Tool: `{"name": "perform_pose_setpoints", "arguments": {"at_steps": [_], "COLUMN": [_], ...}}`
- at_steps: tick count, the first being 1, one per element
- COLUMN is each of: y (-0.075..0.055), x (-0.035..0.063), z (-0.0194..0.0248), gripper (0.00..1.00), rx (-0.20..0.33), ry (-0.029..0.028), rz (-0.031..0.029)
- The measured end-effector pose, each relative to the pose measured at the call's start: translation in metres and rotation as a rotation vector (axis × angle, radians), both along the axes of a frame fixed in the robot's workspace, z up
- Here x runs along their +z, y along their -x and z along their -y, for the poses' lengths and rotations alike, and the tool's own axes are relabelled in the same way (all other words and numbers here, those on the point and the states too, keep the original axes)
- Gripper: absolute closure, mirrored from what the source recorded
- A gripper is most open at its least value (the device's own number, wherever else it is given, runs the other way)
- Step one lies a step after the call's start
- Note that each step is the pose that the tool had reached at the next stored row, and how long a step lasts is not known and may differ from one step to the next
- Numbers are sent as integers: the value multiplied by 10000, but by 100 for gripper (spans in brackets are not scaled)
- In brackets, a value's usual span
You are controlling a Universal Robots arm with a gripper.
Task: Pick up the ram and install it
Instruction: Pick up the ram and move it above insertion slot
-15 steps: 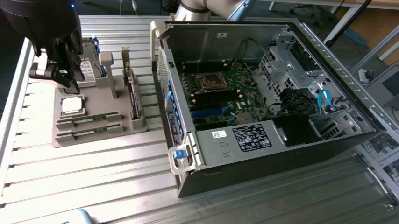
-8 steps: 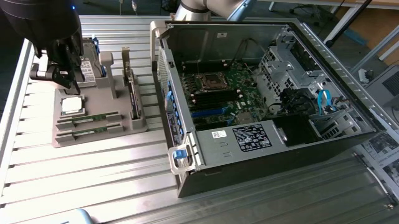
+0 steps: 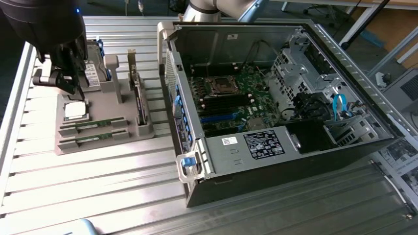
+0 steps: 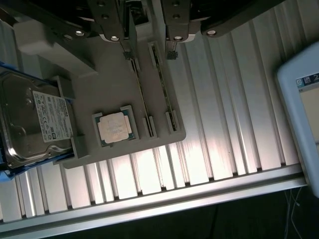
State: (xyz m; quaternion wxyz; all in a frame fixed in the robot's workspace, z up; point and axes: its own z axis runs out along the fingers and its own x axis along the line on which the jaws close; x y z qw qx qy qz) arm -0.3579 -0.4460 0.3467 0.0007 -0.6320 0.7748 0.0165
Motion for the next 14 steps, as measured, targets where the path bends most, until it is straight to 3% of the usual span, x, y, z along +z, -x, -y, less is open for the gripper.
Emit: {"name": "perform_pose_setpoints", "arguments": {"at_steps": [14], "y": [0], "x": [-60], "z": [0], "gripper": [64], "rx": [0], "ry": [0], "rz": [0]}}
